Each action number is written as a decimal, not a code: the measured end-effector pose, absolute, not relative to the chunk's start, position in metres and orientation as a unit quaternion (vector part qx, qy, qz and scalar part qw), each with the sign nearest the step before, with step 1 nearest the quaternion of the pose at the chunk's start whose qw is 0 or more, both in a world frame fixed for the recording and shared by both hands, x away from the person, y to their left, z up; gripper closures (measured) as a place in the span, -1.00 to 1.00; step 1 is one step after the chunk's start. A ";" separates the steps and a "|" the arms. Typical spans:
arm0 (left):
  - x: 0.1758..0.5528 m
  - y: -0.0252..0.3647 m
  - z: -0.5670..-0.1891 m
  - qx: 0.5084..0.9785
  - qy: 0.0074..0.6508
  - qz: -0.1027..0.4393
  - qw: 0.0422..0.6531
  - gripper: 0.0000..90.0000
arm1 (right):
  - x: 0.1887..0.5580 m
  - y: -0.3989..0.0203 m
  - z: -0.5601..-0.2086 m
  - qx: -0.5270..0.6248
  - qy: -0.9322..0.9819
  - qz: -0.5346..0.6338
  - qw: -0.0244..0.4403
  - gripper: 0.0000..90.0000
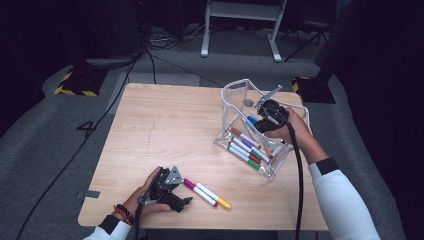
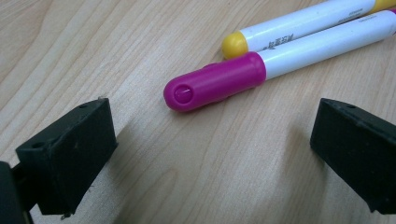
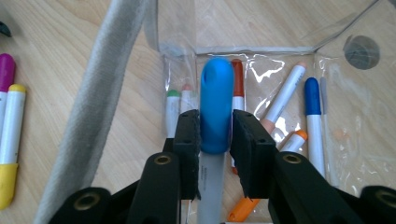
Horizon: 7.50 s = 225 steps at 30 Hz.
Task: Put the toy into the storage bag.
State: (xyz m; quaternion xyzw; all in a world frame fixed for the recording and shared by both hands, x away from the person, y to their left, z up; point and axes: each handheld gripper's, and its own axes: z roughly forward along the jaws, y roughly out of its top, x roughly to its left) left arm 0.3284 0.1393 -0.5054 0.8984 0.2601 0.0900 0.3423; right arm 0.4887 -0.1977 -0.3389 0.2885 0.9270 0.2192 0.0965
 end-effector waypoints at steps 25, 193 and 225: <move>0.329 0.139 -0.505 0.899 0.260 0.089 0.342 -0.99 | 0.422 -0.226 -0.286 0.252 0.862 0.396 0.190 -0.15; 0.328 0.140 -0.505 0.898 0.260 0.090 0.342 -0.99 | 0.489 -0.228 -0.330 0.307 0.917 0.213 0.140 0.67; 0.328 0.140 -0.505 0.898 0.260 0.090 0.342 -0.99 | 0.480 -0.229 -0.327 0.294 0.921 0.200 0.159 0.07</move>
